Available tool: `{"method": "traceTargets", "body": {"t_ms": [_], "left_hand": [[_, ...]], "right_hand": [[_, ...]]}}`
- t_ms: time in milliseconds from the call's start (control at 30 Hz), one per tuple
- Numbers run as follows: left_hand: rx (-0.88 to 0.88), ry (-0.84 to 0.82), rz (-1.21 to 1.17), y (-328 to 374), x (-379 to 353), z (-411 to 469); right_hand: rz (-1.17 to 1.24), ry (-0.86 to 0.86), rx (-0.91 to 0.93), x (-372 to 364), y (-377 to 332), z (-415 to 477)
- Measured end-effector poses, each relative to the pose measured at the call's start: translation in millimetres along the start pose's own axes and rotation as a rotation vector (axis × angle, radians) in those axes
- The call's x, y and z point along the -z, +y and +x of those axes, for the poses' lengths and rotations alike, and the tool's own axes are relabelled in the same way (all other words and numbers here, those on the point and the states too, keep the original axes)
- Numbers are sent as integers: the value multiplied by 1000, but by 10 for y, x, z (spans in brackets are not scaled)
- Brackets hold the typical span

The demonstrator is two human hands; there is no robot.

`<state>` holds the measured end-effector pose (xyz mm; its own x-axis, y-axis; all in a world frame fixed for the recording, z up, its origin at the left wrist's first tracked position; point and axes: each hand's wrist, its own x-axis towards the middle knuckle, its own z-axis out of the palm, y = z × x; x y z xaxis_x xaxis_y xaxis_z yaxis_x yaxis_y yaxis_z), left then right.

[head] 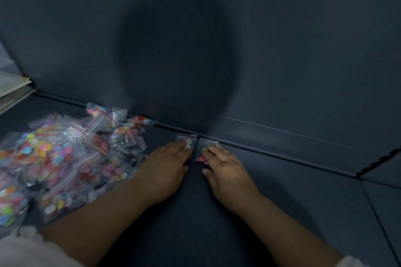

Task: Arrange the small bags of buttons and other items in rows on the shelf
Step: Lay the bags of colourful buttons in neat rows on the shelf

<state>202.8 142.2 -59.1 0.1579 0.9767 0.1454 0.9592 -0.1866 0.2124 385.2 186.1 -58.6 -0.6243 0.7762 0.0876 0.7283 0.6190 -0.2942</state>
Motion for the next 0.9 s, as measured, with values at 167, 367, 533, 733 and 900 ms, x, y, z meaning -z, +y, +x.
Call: {"method": "traceTargets", "body": {"t_ms": [167,367,533,733,900], "left_hand": [[-5,-45,-5,10,18,20],[-6,16,-20,-35,93,-28],[-7,78,34,-123,324,-139],[31,84,107,-483,731,-378],[78,101,102,-925,1076,-686]], "right_hand": [[18,6,-1,-8,-5,-7],[86,23,-30,55,-61,3],[83,63,9,131,-287,102],[68,106,64,139,-751,255],[80,90,120,115,-1269,415]]}}
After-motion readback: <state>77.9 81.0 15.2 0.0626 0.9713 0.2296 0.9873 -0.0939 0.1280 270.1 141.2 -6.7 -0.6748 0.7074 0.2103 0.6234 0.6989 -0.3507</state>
